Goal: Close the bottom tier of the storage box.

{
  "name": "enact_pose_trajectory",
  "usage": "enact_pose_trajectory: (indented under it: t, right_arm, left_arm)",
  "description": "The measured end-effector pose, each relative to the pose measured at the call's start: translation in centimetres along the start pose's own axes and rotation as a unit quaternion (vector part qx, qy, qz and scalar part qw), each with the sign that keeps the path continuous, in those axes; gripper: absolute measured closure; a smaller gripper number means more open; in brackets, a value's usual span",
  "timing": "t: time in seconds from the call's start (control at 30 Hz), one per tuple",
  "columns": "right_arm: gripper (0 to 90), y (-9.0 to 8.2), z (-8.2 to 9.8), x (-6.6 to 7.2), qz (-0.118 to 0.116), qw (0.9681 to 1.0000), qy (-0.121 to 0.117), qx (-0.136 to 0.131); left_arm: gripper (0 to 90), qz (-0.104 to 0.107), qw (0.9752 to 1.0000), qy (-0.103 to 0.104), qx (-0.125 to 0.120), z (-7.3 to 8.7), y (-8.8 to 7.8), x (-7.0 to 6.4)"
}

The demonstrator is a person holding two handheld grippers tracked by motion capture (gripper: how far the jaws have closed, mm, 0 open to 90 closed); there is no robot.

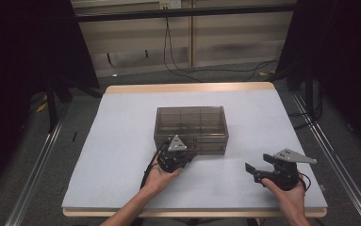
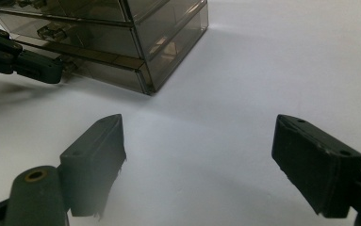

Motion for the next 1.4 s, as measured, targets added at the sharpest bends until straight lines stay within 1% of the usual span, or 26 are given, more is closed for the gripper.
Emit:
enact_pose_trajectory:
  t: [0.07, 0.17, 0.3, 0.43, 0.47, 0.5, 0.53, 0.57, 0.63, 0.7, 0.73, 0.83, 0.87, 0.9, 0.93, 1.0, 1.03, 1.07, 1.1, 1.13, 1.17, 1.23, 1.27, 1.33, 1.37, 1.4]
  right_arm:
    - [17.4, 0.0, 0.0, -0.1, 0.001, 1.0000, 0.001, -0.001]
    - [17.4, 0.1, 0.0, 0.0, 0.001, 1.0000, 0.001, 0.000]
    - [17.4, 0.1, 0.0, 0.0, 0.000, 1.0000, 0.001, 0.001]
    - [17.4, 0.1, 0.0, 0.0, 0.000, 1.0000, 0.000, 0.001]
    - [17.4, 0.1, 0.0, 0.0, 0.000, 1.0000, 0.002, 0.001]
    - [17.4, 0.1, 0.0, 0.0, 0.000, 1.0000, 0.002, 0.001]
    - [17.4, 0.1, 0.0, 0.0, 0.000, 1.0000, 0.002, 0.001]
    - [17.4, 0.1, 0.0, 0.0, 0.000, 1.0000, 0.001, 0.001]
    - [17.4, 0.2, 0.0, 0.0, 0.000, 1.0000, 0.001, 0.001]
    - [17.4, 0.2, 0.0, 0.0, 0.000, 1.0000, 0.001, 0.001]
    - [17.4, 0.2, 0.0, 0.0, 0.000, 1.0000, 0.001, 0.001]
    - [17.4, 0.1, 0.0, 0.0, 0.001, 1.0000, 0.002, 0.001]
    - [17.4, 0.1, 0.0, 0.0, 0.001, 1.0000, 0.002, 0.001]
    - [17.4, 0.1, 0.0, 0.0, 0.001, 1.0000, 0.002, 0.001]
    - [17.4, 0.1, 0.0, -0.1, 0.003, 1.0000, 0.001, 0.000]
    - [17.5, 0.1, 0.0, -0.1, 0.003, 1.0000, 0.001, 0.000]
    - [17.4, 0.1, 0.0, -0.1, 0.003, 1.0000, 0.002, 0.000]
    - [17.4, 0.1, 0.0, -0.1, 0.003, 1.0000, 0.002, 0.000]
    - [17.4, 0.1, 0.0, -0.1, 0.003, 1.0000, 0.002, 0.000]
    - [17.4, 0.1, 0.0, -0.1, 0.003, 1.0000, 0.002, 0.000]
    - [17.4, 0.0, 0.0, -0.2, 0.004, 1.0000, 0.004, 0.001]
    - [17.4, 0.0, 0.0, -0.2, 0.004, 1.0000, 0.003, 0.000]
    - [17.4, 0.0, 0.0, -0.2, 0.004, 1.0000, 0.003, 0.000]
    - [17.4, 0.0, 0.0, -0.1, 0.003, 1.0000, 0.003, 0.000]
    - [17.4, 0.0, 0.0, -0.1, 0.003, 1.0000, 0.002, 0.000]
    - [17.4, 0.0, 0.0, -0.1, 0.002, 1.0000, 0.002, 0.000]
  left_arm:
    - [90.0, 0.001, 1.0000, -0.009, -0.003, 0.0, 0.0, 0.0]
    - [90.0, -0.003, 1.0000, -0.005, -0.004, -0.1, 0.0, 0.2]
    - [90.0, -0.004, 0.9999, -0.013, -0.008, -0.2, 0.3, 0.4]
    - [90.0, -0.006, 0.9999, -0.012, -0.002, -0.1, 0.3, 0.5]
    - [90.0, -0.006, 0.9998, -0.017, -0.005, -0.1, 0.3, 0.5]
    - [90.0, -0.007, 0.9999, -0.008, -0.004, -0.1, 0.2, 0.5]
    - [90.0, -0.007, 0.9999, -0.008, -0.004, -0.1, 0.2, 0.5]
    - [90.0, -0.016, 0.9999, 0.000, -0.003, -0.2, 0.2, 0.5]
    - [90.0, -0.015, 0.9999, -0.004, -0.005, -0.2, 0.3, 0.5]
    - [90.0, -0.017, 0.9998, -0.001, 0.000, -0.1, 0.2, 0.6]
    - [90.0, -0.013, 0.9999, -0.008, -0.006, -0.2, 0.2, 0.6]
    - [90.0, -0.013, 0.9998, -0.010, -0.009, -0.3, 0.1, 0.7]
    - [90.0, -0.017, 0.9998, -0.007, -0.008, -0.3, 0.0, 0.8]
    - [90.0, -0.020, 0.9996, -0.013, -0.014, -0.4, 0.1, 0.8]
    - [90.0, -0.018, 0.9997, -0.012, -0.007, -0.3, 0.1, 0.7]
    - [90.0, -0.015, 0.9997, -0.016, -0.010, -0.3, 0.2, 0.6]
    - [90.0, -0.017, 0.9998, -0.008, -0.004, -0.2, 0.2, 0.6]
    - [87.9, -0.011, 0.9999, -0.007, -0.001, -0.1, 0.1, 0.4]
    - [82.6, -0.004, 0.9999, -0.010, -0.008, -0.2, 0.1, 0.2]
    - [82.6, -0.001, 1.0000, -0.006, -0.006, -0.3, -0.1, 0.1]
    - [78.1, 0.004, 0.9999, -0.004, -0.010, -0.4, -0.2, -0.2]
    - [70.2, 0.001, 0.9999, 0.002, -0.010, -0.6, -0.6, -0.5]
    - [70.2, 0.000, 0.9999, 0.008, -0.009, -0.6, -0.9, -0.7]
    - [61.8, 0.003, 0.9999, 0.013, -0.009, -0.6, -1.3, -1.0]
    - [56.0, -0.002, 0.9998, 0.012, -0.014, -0.7, -1.8, -1.1]
    - [49.5, -0.002, 0.9998, 0.012, -0.014, -0.7, -1.8, -1.1]
Point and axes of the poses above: each handheld gripper's, and its own axes: y roughly forward along the jaws, z roughly out of its underside, x roughly to its left, the point moved 9 cm from there along y, roughly forward along the jaws, and after that the axes turned 1 degree about -y, right-handed, at the moved point
